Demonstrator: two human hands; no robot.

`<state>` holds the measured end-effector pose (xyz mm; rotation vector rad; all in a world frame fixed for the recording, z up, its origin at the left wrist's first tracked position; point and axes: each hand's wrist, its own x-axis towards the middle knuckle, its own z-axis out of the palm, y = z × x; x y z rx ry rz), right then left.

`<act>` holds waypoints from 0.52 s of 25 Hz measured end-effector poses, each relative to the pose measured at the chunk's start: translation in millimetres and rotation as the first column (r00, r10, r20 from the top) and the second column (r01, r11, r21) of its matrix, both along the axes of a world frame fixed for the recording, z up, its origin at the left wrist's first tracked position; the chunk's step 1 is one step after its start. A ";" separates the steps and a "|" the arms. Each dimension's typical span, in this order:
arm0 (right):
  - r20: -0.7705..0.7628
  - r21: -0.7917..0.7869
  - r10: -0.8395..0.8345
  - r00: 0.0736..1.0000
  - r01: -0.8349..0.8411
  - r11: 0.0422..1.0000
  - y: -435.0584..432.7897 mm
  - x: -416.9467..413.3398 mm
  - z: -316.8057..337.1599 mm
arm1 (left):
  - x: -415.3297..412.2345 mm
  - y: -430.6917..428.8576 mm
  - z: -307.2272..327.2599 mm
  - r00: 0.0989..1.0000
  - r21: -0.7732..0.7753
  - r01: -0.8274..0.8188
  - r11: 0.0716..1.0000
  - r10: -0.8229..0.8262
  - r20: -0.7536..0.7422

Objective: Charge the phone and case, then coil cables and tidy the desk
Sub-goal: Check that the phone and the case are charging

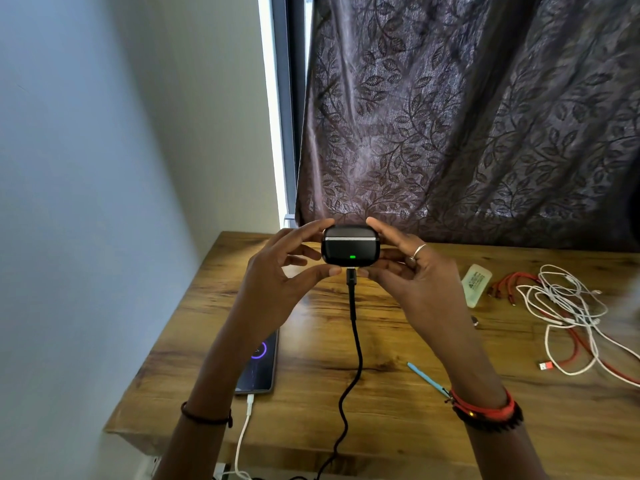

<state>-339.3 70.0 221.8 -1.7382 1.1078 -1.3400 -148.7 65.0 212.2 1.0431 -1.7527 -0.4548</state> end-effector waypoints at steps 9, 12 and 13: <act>-0.003 0.014 -0.003 1.000 0.003 1.000 -11.1 0.7 -10.2 | 0.5 -9.2 -11.2 0.999 0.047 -0.006 0.999 0.007 -0.032; -0.002 0.015 -0.003 1.000 0.003 1.000 -15.0 0.8 -11.6 | -0.5 -11.9 -12.2 0.999 0.053 -0.003 0.999 0.005 -0.044; -0.001 0.017 -0.001 1.000 0.001 1.000 -16.4 0.9 -12.2 | -0.5 -13.1 -12.9 0.999 0.053 -0.001 0.999 0.003 -0.043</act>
